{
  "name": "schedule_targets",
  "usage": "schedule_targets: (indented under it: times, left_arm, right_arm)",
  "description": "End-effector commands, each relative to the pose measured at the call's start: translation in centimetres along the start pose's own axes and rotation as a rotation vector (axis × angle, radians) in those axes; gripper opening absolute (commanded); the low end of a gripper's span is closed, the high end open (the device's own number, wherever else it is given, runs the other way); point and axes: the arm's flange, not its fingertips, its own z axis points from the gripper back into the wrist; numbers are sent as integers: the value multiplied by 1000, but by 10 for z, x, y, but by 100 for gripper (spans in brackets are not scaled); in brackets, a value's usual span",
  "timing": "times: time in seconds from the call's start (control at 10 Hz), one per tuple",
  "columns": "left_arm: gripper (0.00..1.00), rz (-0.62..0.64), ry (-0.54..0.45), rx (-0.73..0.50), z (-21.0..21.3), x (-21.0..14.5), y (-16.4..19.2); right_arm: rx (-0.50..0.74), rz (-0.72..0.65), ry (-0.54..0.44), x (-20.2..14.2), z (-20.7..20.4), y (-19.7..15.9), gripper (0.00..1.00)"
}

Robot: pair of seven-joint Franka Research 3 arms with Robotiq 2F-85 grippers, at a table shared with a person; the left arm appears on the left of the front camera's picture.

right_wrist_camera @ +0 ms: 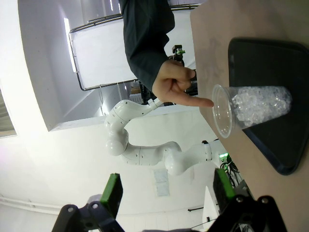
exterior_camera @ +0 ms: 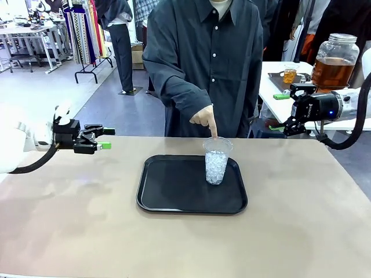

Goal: Pour the drink into the iced cup.
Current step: Pick up the iced cup indicated by the human and present it to them.

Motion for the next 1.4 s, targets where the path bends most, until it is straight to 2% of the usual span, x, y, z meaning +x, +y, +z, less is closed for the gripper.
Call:
schedule_targets:
  times: [0.0,0.3,0.4,0.5,0.7,1.0,1.1,1.2,1.3]
  left_arm:
    - [100,4,-6,-1,-1,2,0]
    - [100,4,-6,-1,-1,2,0]
    - [100,4,-6,-1,-1,2,0]
    - [100,4,-6,-1,-1,2,0]
    - [100,4,-6,-1,-1,2,0]
    - [100,4,-6,-1,-1,2,0]
    - [100,4,-6,-1,-1,2,0]
    - [100,4,-6,-1,-1,2,0]
    - [100,4,-6,-1,-1,2,0]
  right_arm:
    - [1,6,-3,-1,0,1,100]
    - [0,0,0,0,0,0,100]
    - [-21,171,-11,-1,-2,9,100]
    - [-29,292,-46,0,-3,11,100]
    - [-61,555,-49,3,-10,9,100]
    - [-70,772,-111,8,-10,10,100]
    - [-38,754,-115,8,-8,13,100]
    - [-28,609,-106,7,-2,19,100]
    - [-73,735,-78,11,-4,14,100]
